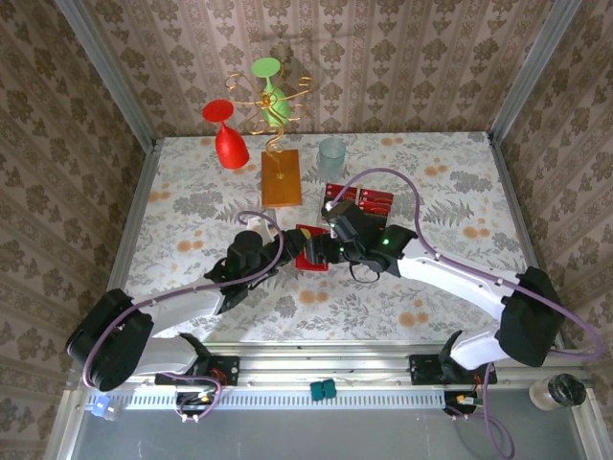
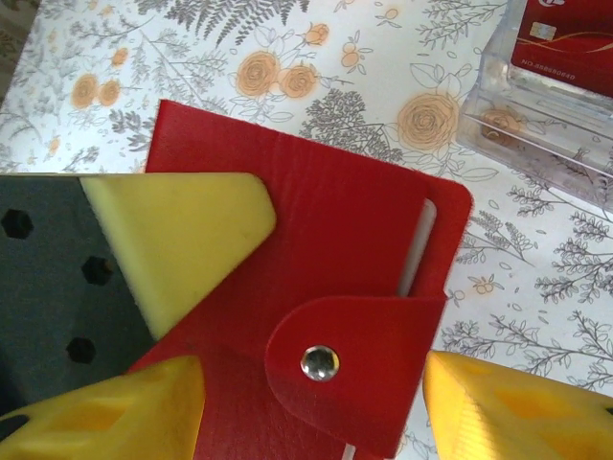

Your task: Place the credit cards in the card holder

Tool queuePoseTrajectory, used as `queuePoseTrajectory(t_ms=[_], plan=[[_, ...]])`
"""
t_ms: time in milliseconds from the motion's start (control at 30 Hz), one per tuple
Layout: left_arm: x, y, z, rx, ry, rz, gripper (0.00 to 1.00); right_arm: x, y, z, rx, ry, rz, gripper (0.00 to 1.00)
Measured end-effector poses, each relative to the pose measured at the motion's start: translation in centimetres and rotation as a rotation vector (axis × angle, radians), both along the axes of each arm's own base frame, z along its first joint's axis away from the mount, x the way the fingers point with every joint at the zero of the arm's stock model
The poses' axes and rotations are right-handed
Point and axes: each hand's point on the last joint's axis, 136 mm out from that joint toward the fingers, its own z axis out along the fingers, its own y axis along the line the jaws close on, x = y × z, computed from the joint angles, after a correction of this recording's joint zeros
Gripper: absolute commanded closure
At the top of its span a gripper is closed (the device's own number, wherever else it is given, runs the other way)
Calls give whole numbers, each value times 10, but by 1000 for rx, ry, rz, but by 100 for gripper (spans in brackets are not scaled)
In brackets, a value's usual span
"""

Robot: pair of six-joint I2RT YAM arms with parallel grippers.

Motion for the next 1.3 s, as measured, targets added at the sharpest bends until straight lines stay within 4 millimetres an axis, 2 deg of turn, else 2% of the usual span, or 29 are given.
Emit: queuePoseTrajectory(t_ms=[100, 167, 233, 333, 467, 533, 567, 600, 667, 700, 833, 933, 1033, 1133, 1200, 1300], plan=[[2, 2, -4, 10, 10, 17, 100, 4, -1, -10, -28, 6, -17, 43], [3, 2, -5, 11, 13, 24, 100, 7, -3, -16, -46, 0, -37, 51], [1, 1, -6, 13, 15, 18, 100, 9, -6, -22, -44, -6, -65, 67], [-1, -1, -10, 22, 25, 9, 100, 7, -6, -31, -38, -17, -76, 99], [-4, -4, -8, 14, 26, 1, 100, 11, -40, -64, -104, 24, -168, 100], [-7, -7, -9, 16, 29, -10, 100, 10, -41, -68, -85, 31, -166, 100], [-8, -8, -9, 15, 29, -11, 100, 9, -42, -67, -70, 30, -164, 99], [-8, -8, -9, 15, 29, -12, 100, 8, -44, -66, -58, 30, -165, 90], [-8, -8, -9, 15, 29, -13, 100, 4, -51, -58, -20, 28, -170, 64], [-8, -8, -7, 12, 26, -13, 100, 3, -57, -55, -12, 27, -183, 57], [-7, -4, 5, -10, -5, -13, 100, -7, -92, -46, 32, 32, -248, 43], [-3, -2, 10, -25, -18, -14, 100, -19, -95, -33, 118, 35, -247, 32], [-1, -3, 12, -36, -26, -19, 100, -26, -86, -14, 231, 27, -219, 25], [0, -6, 10, -45, -23, -26, 100, -24, -72, 4, 337, 17, -193, 24], [1, -7, 10, -57, -18, -27, 100, -20, -63, 10, 386, 14, -179, 24], [2, -10, 12, -85, -17, -29, 100, -13, -51, 8, 421, 33, -166, 32]])
